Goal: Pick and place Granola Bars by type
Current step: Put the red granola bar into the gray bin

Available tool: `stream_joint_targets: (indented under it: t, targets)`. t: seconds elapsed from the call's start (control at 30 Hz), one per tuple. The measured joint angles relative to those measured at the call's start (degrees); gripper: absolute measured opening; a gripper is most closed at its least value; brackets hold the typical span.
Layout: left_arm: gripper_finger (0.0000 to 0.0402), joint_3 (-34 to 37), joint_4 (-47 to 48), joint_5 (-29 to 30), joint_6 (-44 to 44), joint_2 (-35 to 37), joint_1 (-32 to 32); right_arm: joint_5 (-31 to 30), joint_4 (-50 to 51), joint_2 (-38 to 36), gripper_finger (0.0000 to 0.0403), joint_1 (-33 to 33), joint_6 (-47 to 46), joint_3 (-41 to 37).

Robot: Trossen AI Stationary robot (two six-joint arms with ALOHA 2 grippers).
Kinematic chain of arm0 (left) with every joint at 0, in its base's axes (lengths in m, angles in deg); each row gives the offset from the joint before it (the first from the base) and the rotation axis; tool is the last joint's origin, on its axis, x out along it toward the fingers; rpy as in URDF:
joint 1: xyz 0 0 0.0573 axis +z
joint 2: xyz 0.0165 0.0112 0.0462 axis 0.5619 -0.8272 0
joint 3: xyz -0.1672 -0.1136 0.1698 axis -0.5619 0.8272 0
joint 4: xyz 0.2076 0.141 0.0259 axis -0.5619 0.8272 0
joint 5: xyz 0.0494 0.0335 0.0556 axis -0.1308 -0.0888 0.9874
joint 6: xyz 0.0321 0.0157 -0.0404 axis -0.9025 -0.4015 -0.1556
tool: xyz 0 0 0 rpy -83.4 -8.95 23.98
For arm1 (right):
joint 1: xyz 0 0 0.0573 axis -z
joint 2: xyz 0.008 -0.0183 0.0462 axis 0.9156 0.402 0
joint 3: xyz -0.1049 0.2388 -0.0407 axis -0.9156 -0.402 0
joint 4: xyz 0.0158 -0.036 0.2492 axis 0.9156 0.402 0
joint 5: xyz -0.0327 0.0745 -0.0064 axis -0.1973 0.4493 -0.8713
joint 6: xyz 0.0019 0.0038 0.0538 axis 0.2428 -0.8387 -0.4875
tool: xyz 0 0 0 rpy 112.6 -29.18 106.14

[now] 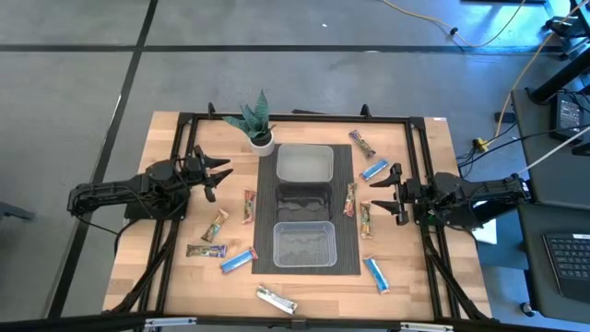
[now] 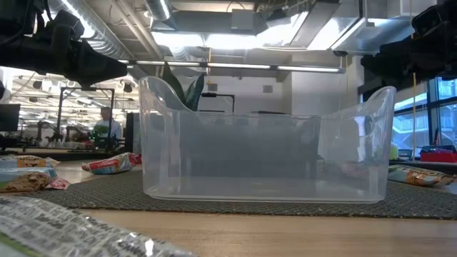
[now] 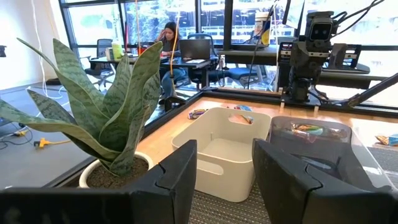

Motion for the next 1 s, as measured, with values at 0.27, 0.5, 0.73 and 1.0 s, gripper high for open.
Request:
stream_joint_targets:
  t: [0.27, 0.5, 0.73, 1.0]
  targets:
    - [0.0148, -0.02, 0.00, -0.07, -0.46, 0.01, -0.02, 0.01, 0.00, 0.01, 0.0242, -0.01, 0.21, 0.00]
    - [0.0148, -0.02, 0.00, -0.13, -0.60, 0.02, -0.02, 0.01, 0.02, 0.01, 0.0242, -0.01, 0.10, 0.00]
    - [0.0148, 0.00, -0.15, 1.68, -0.63, 0.01, 0.00, 0.01, 0.00, -0.01, 0.0242, 0.01, 0.07, 0.00]
    - [0.0170, -0.01, -0.24, 3.68, -0.61, 0.02, 0.00, -0.02, 0.00, -0.01, 0.0242, 0.01, 0.30, 0.00]
